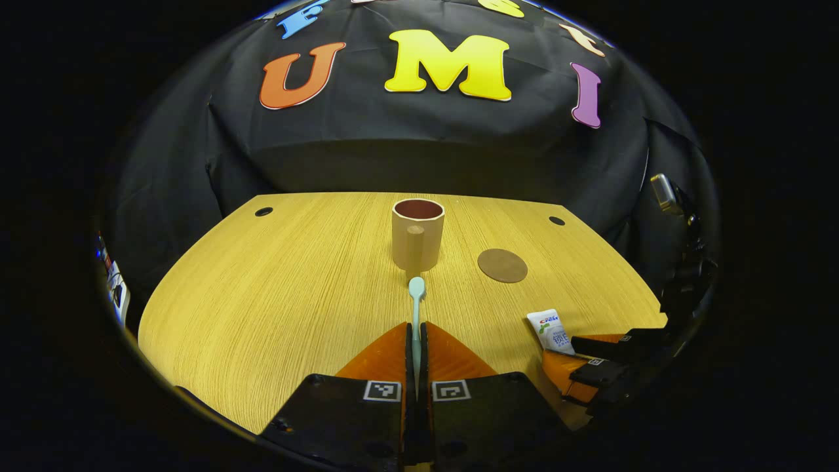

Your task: Put the toothbrush and toothpaste on the desktop into the cup, then pick up the cup and place it on the coaster on the desktop.

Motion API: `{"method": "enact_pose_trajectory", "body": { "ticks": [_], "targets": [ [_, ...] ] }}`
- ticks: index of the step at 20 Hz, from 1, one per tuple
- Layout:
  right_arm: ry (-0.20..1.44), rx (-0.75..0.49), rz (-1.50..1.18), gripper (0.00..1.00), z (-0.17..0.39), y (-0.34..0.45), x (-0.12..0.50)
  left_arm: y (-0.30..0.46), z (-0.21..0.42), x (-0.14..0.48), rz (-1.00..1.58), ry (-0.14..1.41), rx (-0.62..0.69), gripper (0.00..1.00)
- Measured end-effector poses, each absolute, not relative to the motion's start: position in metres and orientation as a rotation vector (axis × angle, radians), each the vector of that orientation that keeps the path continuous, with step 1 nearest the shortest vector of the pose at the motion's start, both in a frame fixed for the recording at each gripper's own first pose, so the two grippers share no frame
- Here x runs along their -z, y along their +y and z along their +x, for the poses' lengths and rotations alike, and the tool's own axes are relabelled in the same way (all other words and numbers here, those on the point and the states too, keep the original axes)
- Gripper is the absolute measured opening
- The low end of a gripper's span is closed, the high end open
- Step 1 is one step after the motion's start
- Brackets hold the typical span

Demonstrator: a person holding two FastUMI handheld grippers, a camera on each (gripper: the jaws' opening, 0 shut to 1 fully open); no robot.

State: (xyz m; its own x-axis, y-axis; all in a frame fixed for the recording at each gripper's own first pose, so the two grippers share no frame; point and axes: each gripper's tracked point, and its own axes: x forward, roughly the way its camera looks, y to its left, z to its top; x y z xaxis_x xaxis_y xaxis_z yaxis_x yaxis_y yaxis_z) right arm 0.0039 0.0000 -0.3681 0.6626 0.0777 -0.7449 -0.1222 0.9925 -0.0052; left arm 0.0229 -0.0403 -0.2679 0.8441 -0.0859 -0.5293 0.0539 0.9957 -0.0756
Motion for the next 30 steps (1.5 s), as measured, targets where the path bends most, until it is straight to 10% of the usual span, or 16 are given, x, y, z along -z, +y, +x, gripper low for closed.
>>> {"method": "enact_pose_trajectory", "body": {
  "ticks": [10, 30],
  "targets": [
    [0.846, -0.135, -0.045, 0.04, 0.000, -0.005, 0.355, -0.035, 0.059, 0.219, -0.067, 0.429, 0.074, 0.03],
    [0.685, -0.174, -0.015, 0.04, 0.004, -0.032, 0.261, -0.032, 0.215, 0.084, -0.119, -0.120, 0.078, 0.03]
  ]
}}
